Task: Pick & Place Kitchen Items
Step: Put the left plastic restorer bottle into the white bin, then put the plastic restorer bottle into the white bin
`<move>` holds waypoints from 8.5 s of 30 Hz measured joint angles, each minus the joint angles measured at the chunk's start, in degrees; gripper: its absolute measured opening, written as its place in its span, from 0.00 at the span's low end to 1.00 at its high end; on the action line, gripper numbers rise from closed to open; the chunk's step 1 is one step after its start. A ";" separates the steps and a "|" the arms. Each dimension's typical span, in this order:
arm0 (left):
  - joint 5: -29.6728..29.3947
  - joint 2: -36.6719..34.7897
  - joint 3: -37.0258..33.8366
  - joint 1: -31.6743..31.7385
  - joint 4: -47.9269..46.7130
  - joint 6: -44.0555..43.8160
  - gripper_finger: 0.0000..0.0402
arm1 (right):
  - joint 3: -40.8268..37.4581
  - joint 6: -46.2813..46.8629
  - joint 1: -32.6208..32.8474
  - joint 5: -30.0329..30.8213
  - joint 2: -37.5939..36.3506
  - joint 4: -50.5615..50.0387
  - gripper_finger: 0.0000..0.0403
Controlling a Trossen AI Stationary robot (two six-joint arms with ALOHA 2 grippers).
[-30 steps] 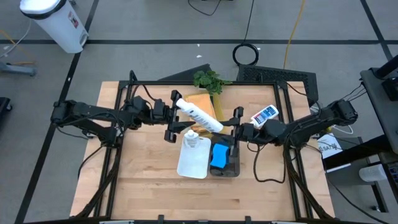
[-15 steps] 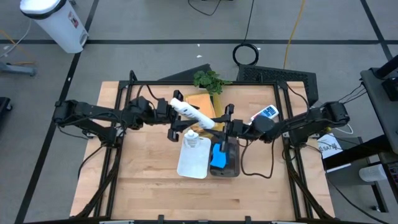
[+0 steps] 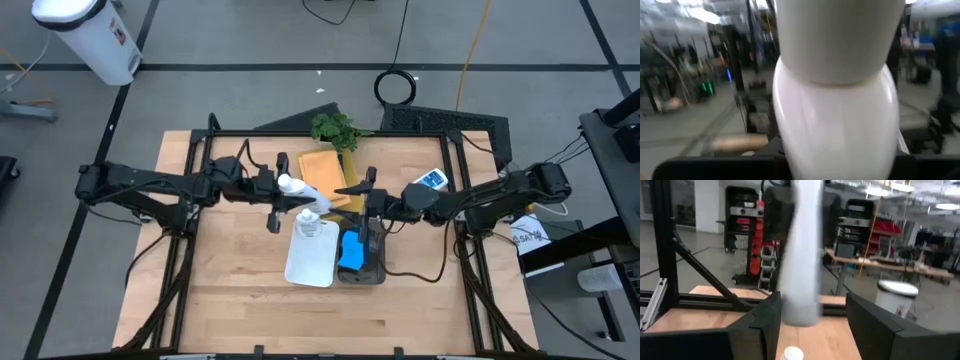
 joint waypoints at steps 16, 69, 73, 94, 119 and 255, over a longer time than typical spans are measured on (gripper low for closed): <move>-5.79 0.34 -0.11 -3.62 -20.09 2.29 0.23 | 0.00 8.85 -0.05 -2.80 -3.89 -12.44 0.58; -13.92 -1.46 28.37 -6.98 -64.03 -2.08 0.74 | 12.43 8.39 -0.98 -12.66 17.64 -14.41 0.19; -11.33 -0.87 28.37 -6.64 -65.70 -2.23 0.70 | 12.41 8.40 -1.01 -12.64 17.71 -14.79 0.19; -7.54 2.42 28.24 -6.64 -64.60 -0.72 0.63 | 12.48 8.48 -1.05 -12.48 17.62 -14.63 0.19; -7.87 2.33 28.24 -6.83 -63.00 -1.95 0.28 | 12.48 7.91 -1.05 -12.44 16.58 -16.55 0.30; -10.25 -21.49 -14.01 0.74 -31.51 -8.02 0.79 | -15.18 -11.32 -22.16 0.85 -10.18 -72.40 0.52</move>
